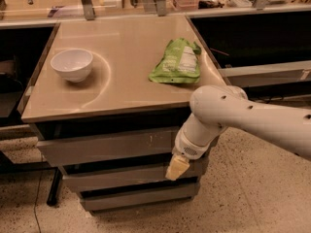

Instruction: Close top drawer

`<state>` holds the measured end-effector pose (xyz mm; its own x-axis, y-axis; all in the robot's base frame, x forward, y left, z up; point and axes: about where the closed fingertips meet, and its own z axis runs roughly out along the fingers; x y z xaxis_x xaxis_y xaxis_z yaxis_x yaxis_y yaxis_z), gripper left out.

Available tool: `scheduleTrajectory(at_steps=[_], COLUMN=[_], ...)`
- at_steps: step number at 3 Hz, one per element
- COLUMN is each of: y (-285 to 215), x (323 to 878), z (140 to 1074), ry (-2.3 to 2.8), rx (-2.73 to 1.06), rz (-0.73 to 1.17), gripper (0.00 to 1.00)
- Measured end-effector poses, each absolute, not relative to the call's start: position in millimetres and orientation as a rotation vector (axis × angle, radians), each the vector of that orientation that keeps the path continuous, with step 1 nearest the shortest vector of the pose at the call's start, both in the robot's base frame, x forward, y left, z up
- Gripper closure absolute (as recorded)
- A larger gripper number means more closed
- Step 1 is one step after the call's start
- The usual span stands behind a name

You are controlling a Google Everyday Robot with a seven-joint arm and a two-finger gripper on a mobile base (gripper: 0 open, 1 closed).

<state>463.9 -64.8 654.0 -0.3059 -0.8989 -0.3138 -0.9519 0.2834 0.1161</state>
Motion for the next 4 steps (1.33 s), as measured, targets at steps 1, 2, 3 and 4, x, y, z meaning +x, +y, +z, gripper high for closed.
scheduleTrajectory(at_steps=[1,2,3,4], y=[-64.8,-57.3,-48.0,-46.3], x=[463.9,486.0,514.1,516.3], z=[653.9,654.5,655.2,656.3], ry=[2.36,2.339,2.318,2.313], rx=[-1.726,-1.744,-1.766,-1.767], rz=[0.42,0.4,0.363,0.361], gripper=[0.65,0.88,1.0,0.82])
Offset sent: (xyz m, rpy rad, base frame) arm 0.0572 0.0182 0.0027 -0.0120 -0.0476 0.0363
